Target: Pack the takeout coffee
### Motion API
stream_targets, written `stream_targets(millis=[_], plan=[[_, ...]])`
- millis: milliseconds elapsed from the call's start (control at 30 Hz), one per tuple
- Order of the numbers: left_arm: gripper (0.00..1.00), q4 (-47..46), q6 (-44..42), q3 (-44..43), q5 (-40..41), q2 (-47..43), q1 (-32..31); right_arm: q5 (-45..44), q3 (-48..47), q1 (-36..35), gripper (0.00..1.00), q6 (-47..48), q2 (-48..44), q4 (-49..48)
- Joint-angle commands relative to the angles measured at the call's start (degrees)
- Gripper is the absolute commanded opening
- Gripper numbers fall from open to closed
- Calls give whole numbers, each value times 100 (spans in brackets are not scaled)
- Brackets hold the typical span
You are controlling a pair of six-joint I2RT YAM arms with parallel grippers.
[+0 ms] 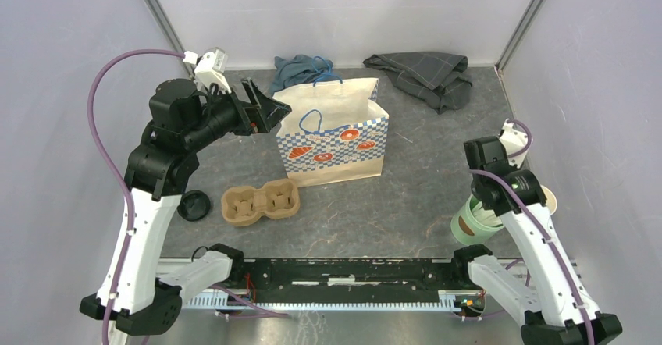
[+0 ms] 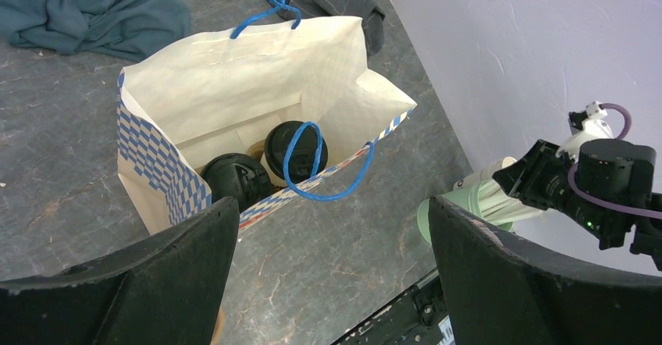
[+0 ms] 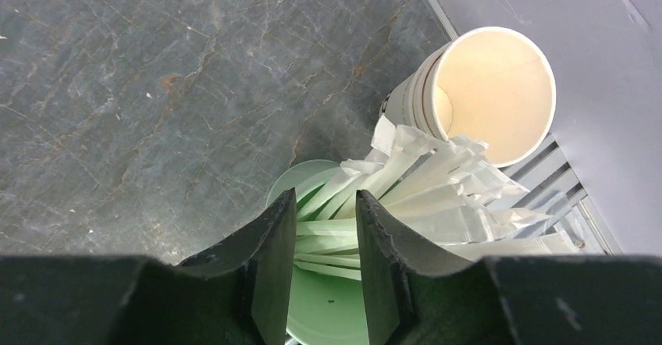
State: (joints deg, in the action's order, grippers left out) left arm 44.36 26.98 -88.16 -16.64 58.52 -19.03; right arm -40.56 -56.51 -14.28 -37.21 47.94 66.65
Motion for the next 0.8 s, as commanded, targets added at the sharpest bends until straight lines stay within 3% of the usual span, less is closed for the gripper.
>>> stream_targets(millis=[0, 333, 767], plan=[[96, 7, -304, -140, -97, 14, -5, -242, 132, 22, 39, -81, 158, -272], [96, 94, -303, -267, -42, 50, -3, -452, 340, 57, 35, -92, 75, -378], [96, 93, -272, -280, -90, 107, -4, -425, 137, 63, 43, -60, -30, -271]])
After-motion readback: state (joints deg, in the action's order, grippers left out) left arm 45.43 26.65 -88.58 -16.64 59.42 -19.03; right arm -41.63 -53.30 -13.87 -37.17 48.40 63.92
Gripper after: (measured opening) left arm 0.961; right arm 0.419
